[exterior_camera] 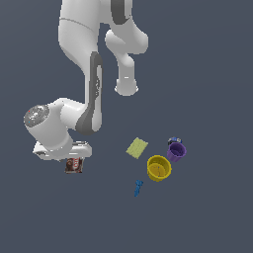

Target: Pick up a designated object from a clutter of objects.

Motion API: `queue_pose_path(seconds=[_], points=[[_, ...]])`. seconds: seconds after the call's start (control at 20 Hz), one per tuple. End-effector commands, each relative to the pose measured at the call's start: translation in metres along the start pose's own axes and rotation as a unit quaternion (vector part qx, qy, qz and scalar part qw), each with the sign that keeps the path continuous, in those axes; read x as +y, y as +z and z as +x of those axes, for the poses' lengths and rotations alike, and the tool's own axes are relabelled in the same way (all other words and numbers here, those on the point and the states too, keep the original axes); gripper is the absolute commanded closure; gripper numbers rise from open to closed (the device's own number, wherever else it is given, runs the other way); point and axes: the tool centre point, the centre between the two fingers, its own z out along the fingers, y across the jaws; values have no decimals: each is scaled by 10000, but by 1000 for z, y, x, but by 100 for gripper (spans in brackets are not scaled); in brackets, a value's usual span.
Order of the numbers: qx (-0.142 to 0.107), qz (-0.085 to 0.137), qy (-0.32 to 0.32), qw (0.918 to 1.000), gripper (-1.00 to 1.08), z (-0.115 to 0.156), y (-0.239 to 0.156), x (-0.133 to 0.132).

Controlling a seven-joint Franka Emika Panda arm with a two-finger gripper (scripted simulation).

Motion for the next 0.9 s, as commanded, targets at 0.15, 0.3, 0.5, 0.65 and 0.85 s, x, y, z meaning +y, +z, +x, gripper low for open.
queue_pose_path(seconds=[0.15, 0.3, 0.5, 0.65, 0.85], points=[[3, -1, -5, 10000, -92, 0, 8, 0], [6, -2, -8, 10000, -92, 0, 22, 0], [6, -2, -8, 10000, -92, -1, 42, 0], [9, -3, -11, 10000, -92, 0, 49, 0], [9, -3, -11, 10000, 108, 1, 51, 1]])
